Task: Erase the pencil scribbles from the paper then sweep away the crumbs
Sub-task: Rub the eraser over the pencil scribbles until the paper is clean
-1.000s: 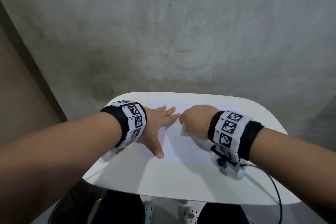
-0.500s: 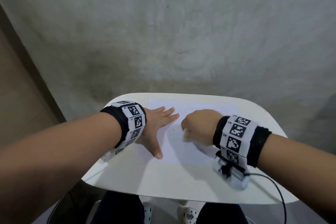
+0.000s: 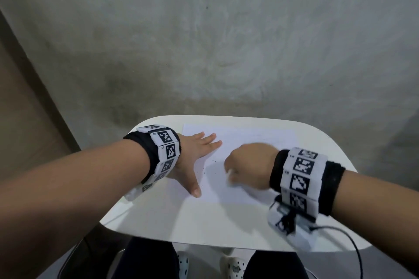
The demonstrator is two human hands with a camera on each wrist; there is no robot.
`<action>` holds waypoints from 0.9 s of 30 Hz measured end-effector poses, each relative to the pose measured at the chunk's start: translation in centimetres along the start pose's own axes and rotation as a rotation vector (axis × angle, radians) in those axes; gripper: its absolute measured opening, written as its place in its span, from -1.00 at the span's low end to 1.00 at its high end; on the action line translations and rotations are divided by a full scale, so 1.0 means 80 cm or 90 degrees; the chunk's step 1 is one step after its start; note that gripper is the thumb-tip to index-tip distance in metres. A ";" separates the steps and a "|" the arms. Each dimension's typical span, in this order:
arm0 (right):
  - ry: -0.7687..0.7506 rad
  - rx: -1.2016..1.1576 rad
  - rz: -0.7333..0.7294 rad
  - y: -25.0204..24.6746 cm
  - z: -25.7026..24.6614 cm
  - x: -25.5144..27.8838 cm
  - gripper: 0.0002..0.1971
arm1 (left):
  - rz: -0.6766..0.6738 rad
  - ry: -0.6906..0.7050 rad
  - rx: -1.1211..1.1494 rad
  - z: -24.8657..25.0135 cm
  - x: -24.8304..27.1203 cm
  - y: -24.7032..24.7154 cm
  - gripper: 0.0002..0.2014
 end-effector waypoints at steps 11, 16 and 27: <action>0.042 -0.003 0.017 -0.003 0.020 -0.004 -0.91 | -0.005 -0.005 0.000 0.000 0.000 0.000 0.40; 0.037 -0.013 -0.006 0.004 0.015 -0.001 -0.87 | -0.007 -0.005 -0.005 0.001 0.001 0.000 0.40; 0.074 0.009 0.011 -0.002 0.038 0.004 -0.87 | -0.010 -0.002 0.002 0.000 0.002 -0.002 0.41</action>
Point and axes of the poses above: each hand's wrist, its own x-axis away from the middle knuckle, its own y-axis out of the palm, z = x × y, the point moved 2 cm from there along -x, towards the middle knuckle, and after that the axes turned 4 degrees about y, right-handed, at the moved point
